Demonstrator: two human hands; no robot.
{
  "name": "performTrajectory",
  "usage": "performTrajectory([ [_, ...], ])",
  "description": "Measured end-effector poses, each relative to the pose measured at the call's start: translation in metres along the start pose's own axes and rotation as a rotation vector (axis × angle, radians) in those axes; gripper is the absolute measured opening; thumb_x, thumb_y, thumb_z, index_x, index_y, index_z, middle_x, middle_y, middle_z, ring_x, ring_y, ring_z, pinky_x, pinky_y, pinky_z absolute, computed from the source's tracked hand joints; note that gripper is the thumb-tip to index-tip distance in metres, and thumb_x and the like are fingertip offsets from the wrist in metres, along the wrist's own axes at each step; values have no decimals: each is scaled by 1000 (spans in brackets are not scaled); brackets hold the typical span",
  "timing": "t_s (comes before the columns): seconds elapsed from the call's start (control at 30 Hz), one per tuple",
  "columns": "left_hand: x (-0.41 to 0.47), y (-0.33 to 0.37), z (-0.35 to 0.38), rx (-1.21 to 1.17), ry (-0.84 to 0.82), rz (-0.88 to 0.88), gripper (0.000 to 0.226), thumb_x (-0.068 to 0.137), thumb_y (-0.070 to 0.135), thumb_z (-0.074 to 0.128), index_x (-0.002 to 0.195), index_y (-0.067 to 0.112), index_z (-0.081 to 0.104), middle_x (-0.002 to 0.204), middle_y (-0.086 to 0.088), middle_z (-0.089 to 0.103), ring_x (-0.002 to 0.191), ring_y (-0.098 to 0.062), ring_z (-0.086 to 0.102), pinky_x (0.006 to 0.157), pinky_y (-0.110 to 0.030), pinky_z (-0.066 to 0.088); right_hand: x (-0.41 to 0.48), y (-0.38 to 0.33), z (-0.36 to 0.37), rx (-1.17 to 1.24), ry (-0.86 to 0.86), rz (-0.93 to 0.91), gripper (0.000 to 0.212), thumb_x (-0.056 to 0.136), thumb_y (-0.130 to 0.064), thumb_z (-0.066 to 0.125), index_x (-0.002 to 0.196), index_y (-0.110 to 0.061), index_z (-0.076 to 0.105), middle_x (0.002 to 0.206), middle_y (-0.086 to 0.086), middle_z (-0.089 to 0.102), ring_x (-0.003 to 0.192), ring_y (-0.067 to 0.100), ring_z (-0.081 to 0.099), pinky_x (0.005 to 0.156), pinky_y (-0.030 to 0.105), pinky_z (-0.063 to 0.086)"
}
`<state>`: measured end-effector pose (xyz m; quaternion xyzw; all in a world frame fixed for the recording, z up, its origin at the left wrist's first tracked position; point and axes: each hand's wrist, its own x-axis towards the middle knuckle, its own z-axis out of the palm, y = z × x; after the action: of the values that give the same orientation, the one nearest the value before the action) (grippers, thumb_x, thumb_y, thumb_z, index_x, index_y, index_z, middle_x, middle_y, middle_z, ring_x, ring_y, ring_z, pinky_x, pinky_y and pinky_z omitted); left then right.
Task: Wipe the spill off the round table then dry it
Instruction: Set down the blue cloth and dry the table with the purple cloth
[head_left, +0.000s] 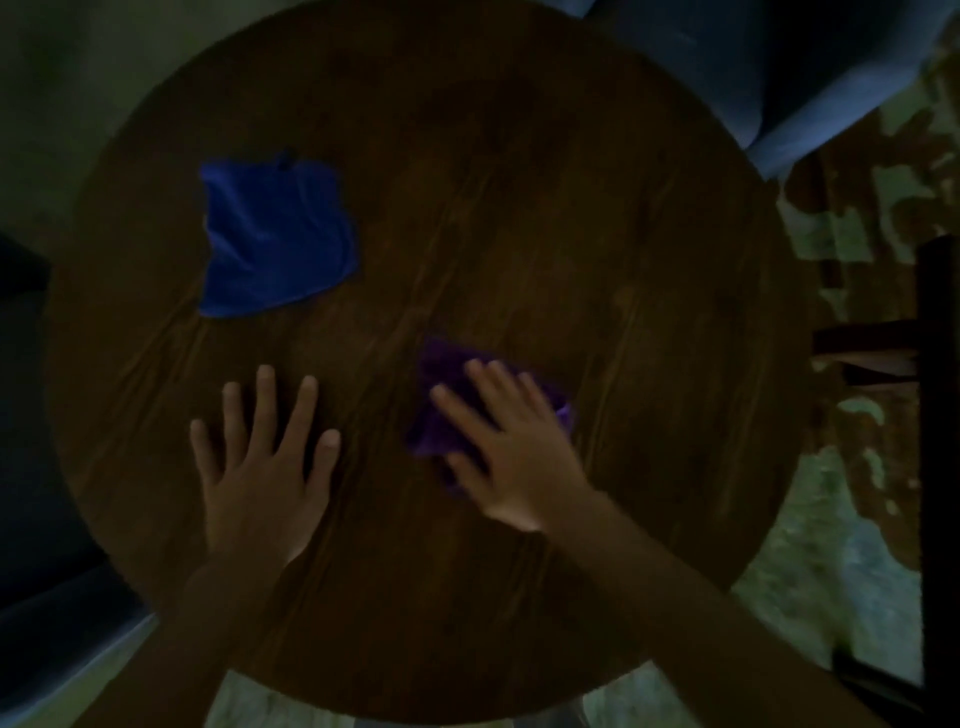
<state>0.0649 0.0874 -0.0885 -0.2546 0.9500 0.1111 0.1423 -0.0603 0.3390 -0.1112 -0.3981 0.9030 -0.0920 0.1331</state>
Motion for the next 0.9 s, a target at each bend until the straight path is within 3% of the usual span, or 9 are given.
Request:
performTrajectory([
  [0.17, 6, 73, 19, 37, -26, 112, 68, 100, 69, 2, 162, 43, -8, 169, 0, -18, 156, -29, -18, 124, -62, -6, -68, 169, -41, -6, 66, 636, 71, 100, -63, 19, 166, -36, 14, 173, 13, 16, 159, 36, 17, 127, 57, 19],
  [0.3, 13, 109, 32, 54, -27, 88, 67, 99, 70, -2, 160, 44, -10, 171, 0, -14, 156, -30, -17, 122, -65, -10, -61, 157, -40, 19, 155, 895, 68, 101, -62, 16, 165, -42, 9, 173, 15, 15, 159, 38, 13, 128, 56, 13],
  [0.37, 13, 109, 36, 62, 3, 66, 67, 99, 70, -3, 161, 44, -8, 172, 0, -11, 157, -31, -15, 121, -65, -10, -57, 103, -26, -22, 163, 668, 61, 104, -57, 23, 163, -43, 21, 171, 16, 23, 158, 42, 18, 127, 58, 15],
  [0.53, 15, 101, 48, 52, 61, 91, 64, 102, 69, 5, 161, 48, -9, 172, 4, -11, 157, -28, -14, 122, -65, -9, -138, -22, 24, -86, -186, -411, 55, 107, -55, 35, 160, -42, 32, 172, 11, 22, 160, 35, 11, 128, 53, -11],
  [0.63, 18, 101, 55, 51, 113, 81, 62, 104, 68, 10, 160, 51, -9, 172, 8, -10, 156, -23, -15, 122, -62, -11, -154, 27, 14, -112, -225, -595, 57, 104, -54, 42, 159, -40, 36, 172, 12, 21, 159, 35, 15, 128, 52, -14],
  [0.7, 20, 102, 56, 70, 117, 79, 61, 103, 69, 10, 158, 53, -13, 173, 6, -8, 157, -23, -14, 120, -58, -16, -145, 89, -4, -134, -113, -353, 60, 101, -53, 44, 158, -36, 36, 169, 15, 25, 156, 39, 22, 128, 60, 8],
  [0.77, 21, 104, 56, 79, 123, 73, 61, 104, 68, 10, 157, 53, -14, 173, 4, -4, 158, -27, -8, 118, -51, -22, -132, 154, -22, -134, 56, 80, 61, 103, -50, 38, 161, -34, 31, 167, 17, 30, 154, 42, 26, 123, 64, 25],
  [0.83, 20, 105, 57, 78, 127, 73, 61, 103, 68, 10, 158, 52, -12, 173, 3, -3, 158, -28, -6, 118, -53, -21, -120, 177, -30, -39, 193, 519, 59, 106, -50, 28, 163, -35, 28, 167, 18, 32, 157, 38, 23, 126, 58, 21],
  [0.9, 20, 103, 58, 79, 135, 68, 62, 104, 68, 11, 160, 51, -10, 173, 4, -4, 158, -28, -5, 121, -61, -11, -111, 143, -18, -46, 265, 732, 58, 108, -49, 25, 163, -33, 29, 165, 18, 36, 157, 37, 24, 126, 55, 23],
])
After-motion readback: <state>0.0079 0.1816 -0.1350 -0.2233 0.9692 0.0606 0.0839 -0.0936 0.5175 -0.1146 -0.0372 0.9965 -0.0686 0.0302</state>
